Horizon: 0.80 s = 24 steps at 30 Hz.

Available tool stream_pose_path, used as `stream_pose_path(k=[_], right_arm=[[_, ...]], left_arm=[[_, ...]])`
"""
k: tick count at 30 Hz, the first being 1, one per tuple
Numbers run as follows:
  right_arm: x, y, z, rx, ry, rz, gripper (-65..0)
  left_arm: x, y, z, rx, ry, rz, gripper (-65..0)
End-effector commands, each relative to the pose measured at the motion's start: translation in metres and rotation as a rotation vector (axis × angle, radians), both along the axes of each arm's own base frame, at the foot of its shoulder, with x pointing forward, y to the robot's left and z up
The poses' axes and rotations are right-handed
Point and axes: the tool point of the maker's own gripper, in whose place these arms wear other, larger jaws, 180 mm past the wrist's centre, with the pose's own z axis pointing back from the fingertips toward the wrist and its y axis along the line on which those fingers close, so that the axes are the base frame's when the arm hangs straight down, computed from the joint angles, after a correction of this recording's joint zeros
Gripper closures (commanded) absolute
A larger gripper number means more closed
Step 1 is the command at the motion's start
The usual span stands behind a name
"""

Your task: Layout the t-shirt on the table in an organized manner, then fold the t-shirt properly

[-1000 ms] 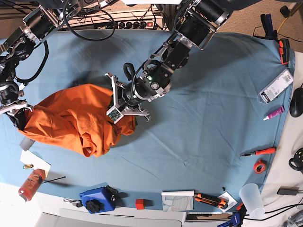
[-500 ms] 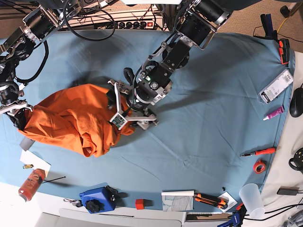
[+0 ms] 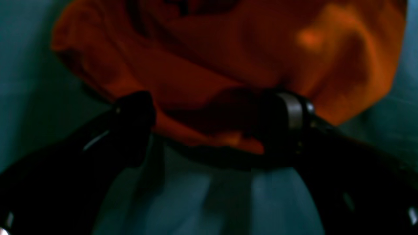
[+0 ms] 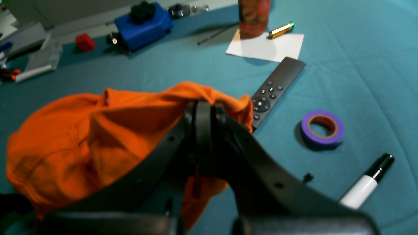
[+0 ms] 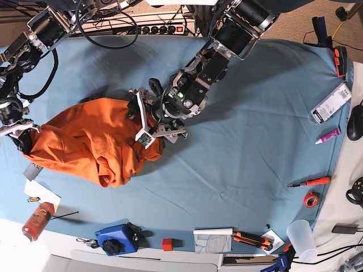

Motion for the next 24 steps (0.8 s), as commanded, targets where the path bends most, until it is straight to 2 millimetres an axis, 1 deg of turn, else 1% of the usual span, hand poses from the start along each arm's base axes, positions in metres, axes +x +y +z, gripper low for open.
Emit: stream_pose_path(k=[1, 3, 4, 6, 8, 10, 11, 15, 17, 20, 22, 24], right_arm=[[0.006, -0.003, 0.024, -0.024, -0.072, 0.006, 0.0], [0.006, -0.003, 0.024, -0.022, -0.074, 0.008, 0.0], [0.006, -0.003, 0.024, -0.023, -0.074, 0.007, 0.0], [0.006, -0.003, 0.024, -0.022, -0.075, 0.008, 0.0], [0.006, -0.003, 0.025, -0.023, -0.075, 0.008, 0.0], [0.006, -0.003, 0.025, -0.023, -0.076, 0.008, 0.0], [0.006, -0.003, 0.025, -0.023, -0.078, 0.008, 0.0], [0.009, 0.001, 0.036, 0.001, -0.139, 0.023, 0.0], [0.011, 0.009, 0.044, 0.026, -0.184, 0.063, 0.0], [0.013, 0.021, 0.056, 0.043, -0.243, 0.131, 0.0], [0.013, 0.028, 0.065, 0.086, -0.284, 0.164, 0.0], [0.013, 0.036, 0.073, 0.132, -0.320, 0.204, 0.0]], left_arm=[[0.007, -0.013, 0.018, -0.050, -0.040, -0.019, -47.7], [0.005, -0.014, 0.012, -0.048, -0.030, -0.024, -43.0], [0.005, -0.014, 0.011, -0.047, -0.028, -0.022, -39.3], [0.008, -0.011, 0.010, -0.044, -0.026, 0.007, -28.8], [0.015, -0.006, 0.012, -0.050, -0.034, 0.060, -15.6], [0.017, -0.003, 0.012, -0.062, -0.018, 0.099, -2.3], [0.017, -0.003, 0.012, -0.064, -0.017, 0.101, 0.0], [0.014, -0.002, 0.015, -0.036, 0.003, 0.086, 0.0], [0.013, 0.001, 0.026, -0.003, -0.005, 0.077, 0.0], [0.019, 0.014, 0.059, 0.062, -0.080, 0.091, 0.0], [0.024, 0.029, 0.087, 0.095, -0.138, 0.137, 0.0], [0.029, 0.049, 0.113, 0.124, -0.205, 0.204, 0.0]])
